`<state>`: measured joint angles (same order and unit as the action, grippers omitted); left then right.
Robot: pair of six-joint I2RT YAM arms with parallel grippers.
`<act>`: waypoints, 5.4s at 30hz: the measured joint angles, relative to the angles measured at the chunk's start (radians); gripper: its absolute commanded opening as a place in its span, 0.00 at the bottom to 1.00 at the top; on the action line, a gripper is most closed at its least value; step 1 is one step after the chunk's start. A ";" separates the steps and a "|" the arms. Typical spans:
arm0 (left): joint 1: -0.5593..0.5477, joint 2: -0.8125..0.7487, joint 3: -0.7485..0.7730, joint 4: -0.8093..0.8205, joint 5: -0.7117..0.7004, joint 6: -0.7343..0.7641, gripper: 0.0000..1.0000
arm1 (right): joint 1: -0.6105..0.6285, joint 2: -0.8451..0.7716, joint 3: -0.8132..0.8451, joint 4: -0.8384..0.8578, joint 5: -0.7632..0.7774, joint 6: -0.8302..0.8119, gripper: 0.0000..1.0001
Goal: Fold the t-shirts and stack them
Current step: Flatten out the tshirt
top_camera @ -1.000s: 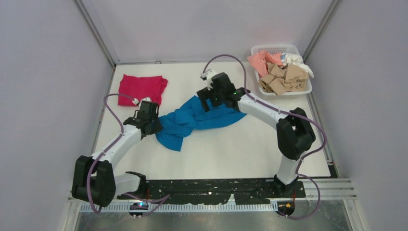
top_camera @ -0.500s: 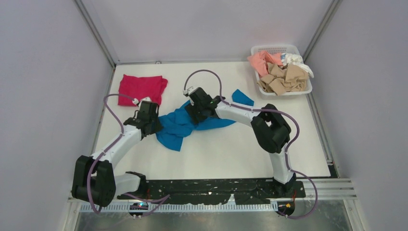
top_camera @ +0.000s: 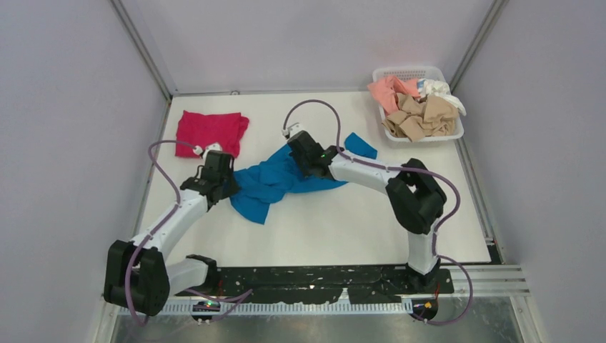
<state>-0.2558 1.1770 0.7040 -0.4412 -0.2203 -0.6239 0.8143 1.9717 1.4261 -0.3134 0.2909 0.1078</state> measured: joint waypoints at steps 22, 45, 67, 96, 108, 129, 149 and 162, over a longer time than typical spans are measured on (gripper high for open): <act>-0.001 -0.758 0.422 0.057 0.079 0.220 0.00 | -0.070 -1.117 0.060 0.079 0.205 -0.319 0.06; -0.004 -0.751 0.724 0.078 0.364 0.248 0.00 | -0.069 -1.254 0.360 -0.146 -0.042 -0.317 0.06; 0.003 0.474 0.582 -0.122 -0.091 0.256 0.99 | -0.391 -0.380 -0.321 0.255 0.156 -0.204 0.94; 0.158 -0.113 0.201 -0.153 -0.154 -0.084 1.00 | 0.115 -0.001 -0.215 0.322 -0.688 0.248 0.95; 0.160 -0.116 0.185 -0.126 -0.071 -0.090 1.00 | -0.167 -0.268 -0.602 0.459 -0.647 0.335 0.95; -0.202 0.115 -0.002 0.032 0.374 -0.097 1.00 | -0.538 -0.626 -0.628 0.140 -0.441 0.208 0.95; -0.563 -0.220 -0.245 -0.220 0.218 -0.256 0.91 | -0.557 -1.365 -1.032 -0.240 -0.068 0.475 0.95; -0.795 0.025 -0.115 -0.286 0.129 -0.397 0.68 | -0.557 -1.563 -1.086 -0.272 -0.023 0.545 0.95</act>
<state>-1.0512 1.2022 0.5888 -0.7273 -0.0917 -1.0206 0.2577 0.4084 0.3397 -0.5850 0.2676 0.6529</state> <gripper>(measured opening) 0.693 0.951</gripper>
